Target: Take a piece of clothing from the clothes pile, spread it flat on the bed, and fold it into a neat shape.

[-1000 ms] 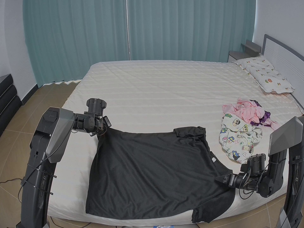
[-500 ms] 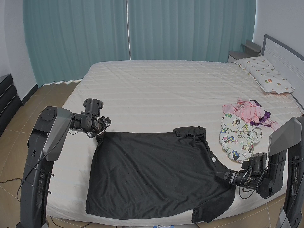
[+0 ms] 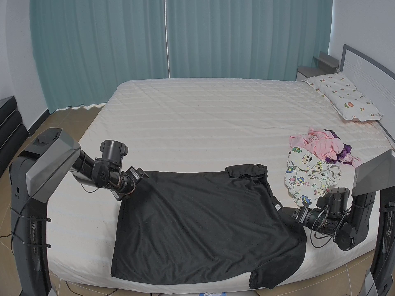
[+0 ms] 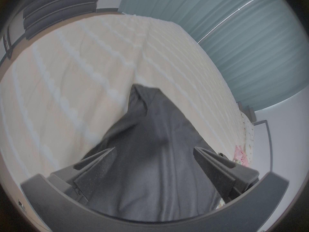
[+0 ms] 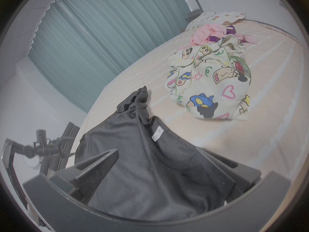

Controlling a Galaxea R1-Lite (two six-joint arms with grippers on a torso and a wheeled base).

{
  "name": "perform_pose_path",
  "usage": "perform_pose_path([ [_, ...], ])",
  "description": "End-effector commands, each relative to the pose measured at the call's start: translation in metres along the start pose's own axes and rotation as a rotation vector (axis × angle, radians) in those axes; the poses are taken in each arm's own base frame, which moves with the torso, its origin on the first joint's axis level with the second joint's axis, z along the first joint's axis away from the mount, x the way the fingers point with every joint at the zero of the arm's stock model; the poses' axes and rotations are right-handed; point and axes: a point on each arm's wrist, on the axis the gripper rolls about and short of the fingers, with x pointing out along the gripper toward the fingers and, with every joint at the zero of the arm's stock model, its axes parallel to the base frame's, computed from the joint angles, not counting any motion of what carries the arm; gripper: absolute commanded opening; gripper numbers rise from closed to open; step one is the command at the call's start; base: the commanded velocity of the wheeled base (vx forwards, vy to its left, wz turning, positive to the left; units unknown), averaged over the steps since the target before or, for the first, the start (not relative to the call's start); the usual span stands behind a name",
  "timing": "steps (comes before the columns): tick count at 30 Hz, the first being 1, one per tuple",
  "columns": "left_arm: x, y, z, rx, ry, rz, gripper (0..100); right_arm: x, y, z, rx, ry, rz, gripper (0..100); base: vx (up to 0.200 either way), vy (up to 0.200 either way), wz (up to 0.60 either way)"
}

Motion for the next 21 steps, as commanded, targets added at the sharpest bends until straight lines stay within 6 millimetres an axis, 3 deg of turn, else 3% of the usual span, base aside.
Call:
perform_pose_path([
  [1,-0.042,0.015,-0.034,-0.097,0.020,-0.124,100,0.043,0.030,0.036,0.037,-0.068,0.001,100,0.000,0.000,0.00],
  [5,-0.038,0.016,-0.040,-0.091,0.023,-0.138,100,0.063,0.042,0.048,0.033,-0.083,-0.019,100,0.000,0.000,0.00],
  [8,-0.039,0.011,-0.037,-0.145,0.008,-0.160,100,0.100,0.053,0.060,0.062,-0.044,-0.065,100,0.000,0.000,0.00],
  [12,-0.037,0.014,-0.038,-0.149,0.010,-0.151,100,0.127,0.059,0.067,0.152,-0.038,-0.062,100,0.000,0.000,0.00],
  [15,-0.037,0.013,-0.038,-0.149,0.007,-0.153,100,0.133,0.057,0.066,0.159,-0.025,-0.075,100,0.000,0.000,0.00],
  [16,-0.037,0.013,-0.038,-0.151,-0.001,-0.169,100,0.154,0.059,0.056,0.157,0.015,-0.101,100,0.000,0.000,0.00],
  [21,-0.037,0.015,-0.039,-0.147,-0.009,-0.175,100,0.173,0.060,0.053,0.143,-0.008,-0.120,100,0.000,0.000,0.00],
])
